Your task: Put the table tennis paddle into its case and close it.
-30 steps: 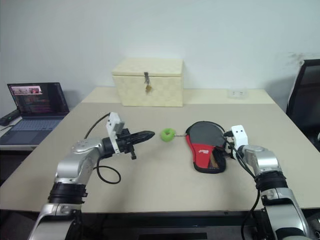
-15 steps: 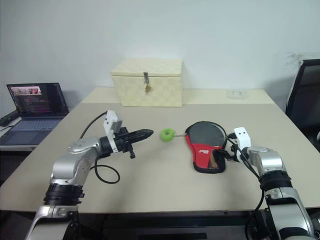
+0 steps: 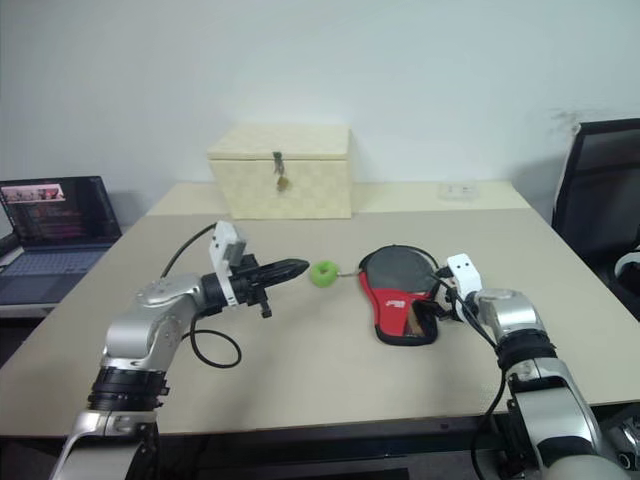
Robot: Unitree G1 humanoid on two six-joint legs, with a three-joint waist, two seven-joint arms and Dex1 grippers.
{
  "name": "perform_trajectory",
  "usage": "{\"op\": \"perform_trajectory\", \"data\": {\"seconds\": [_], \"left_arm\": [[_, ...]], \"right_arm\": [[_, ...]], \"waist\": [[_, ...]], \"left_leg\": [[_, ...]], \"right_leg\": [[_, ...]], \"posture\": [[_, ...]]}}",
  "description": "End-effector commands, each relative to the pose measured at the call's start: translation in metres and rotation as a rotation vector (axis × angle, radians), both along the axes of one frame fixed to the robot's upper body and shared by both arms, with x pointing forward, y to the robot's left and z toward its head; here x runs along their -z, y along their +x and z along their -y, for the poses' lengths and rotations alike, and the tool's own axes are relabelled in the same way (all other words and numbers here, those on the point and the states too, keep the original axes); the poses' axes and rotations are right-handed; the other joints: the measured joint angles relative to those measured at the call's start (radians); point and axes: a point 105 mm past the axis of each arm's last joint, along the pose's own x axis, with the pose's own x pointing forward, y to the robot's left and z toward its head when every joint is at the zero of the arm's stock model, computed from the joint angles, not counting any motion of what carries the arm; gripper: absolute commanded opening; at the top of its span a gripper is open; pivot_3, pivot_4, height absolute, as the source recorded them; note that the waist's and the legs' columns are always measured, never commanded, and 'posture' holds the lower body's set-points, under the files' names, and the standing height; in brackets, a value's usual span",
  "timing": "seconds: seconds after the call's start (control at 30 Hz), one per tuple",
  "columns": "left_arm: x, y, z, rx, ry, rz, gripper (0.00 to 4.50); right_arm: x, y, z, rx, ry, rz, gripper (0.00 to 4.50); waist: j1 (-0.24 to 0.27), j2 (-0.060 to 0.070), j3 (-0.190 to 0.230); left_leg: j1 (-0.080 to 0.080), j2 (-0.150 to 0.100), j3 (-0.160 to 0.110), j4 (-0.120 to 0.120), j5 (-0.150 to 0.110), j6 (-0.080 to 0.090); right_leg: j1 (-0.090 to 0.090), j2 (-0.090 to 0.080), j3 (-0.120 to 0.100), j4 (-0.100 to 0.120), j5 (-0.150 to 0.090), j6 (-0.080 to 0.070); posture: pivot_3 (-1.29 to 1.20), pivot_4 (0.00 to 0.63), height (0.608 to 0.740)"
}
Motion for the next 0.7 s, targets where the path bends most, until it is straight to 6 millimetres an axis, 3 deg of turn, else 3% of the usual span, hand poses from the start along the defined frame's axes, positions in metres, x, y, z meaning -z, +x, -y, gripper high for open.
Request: {"op": "perform_trajectory", "data": {"seconds": [0.03, 0.4, 0.7], "left_arm": [[-0.013, -0.006, -0.004, -0.002, 0.002, 0.058, 0.0], [-0.005, -0.013, -0.017, -0.015, 0.002, 0.017, 0.0], [0.018, -0.051, -0.023, 0.122, 0.07, -0.111, 0.0]], "right_arm": [[0.038, -0.013, -0.012, -0.04, -0.013, -0.133, 3.57], [0.031, -0.011, -0.051, -0.135, 0.048, -0.115, 0.17], [0.008, -0.023, -0.093, -0.255, 0.177, -0.102, 0.02]], "waist": [[-0.007, 0.0, 0.0], [-0.019, -0.003, -0.002], [-0.032, -0.003, -0.002]], "left_leg": [[0.001, 0.0, 0.0, 0.0, 0.0, 0.0], [0.004, 0.002, -0.001, 0.0, 0.0, 0.0], [0.005, 0.015, 0.001, -0.007, 0.0, -0.001]], "right_leg": [[0.001, 0.0, 0.0, 0.0, 0.0, 0.0], [0.003, 0.0, 0.002, 0.0, 0.0, 0.001], [-0.002, 0.007, 0.005, 0.0, -0.002, -0.004]], "posture": [[0.0, 0.15, 0.74], [0.0, 0.15, 0.74], [0.0, 0.15, 0.74]]}}
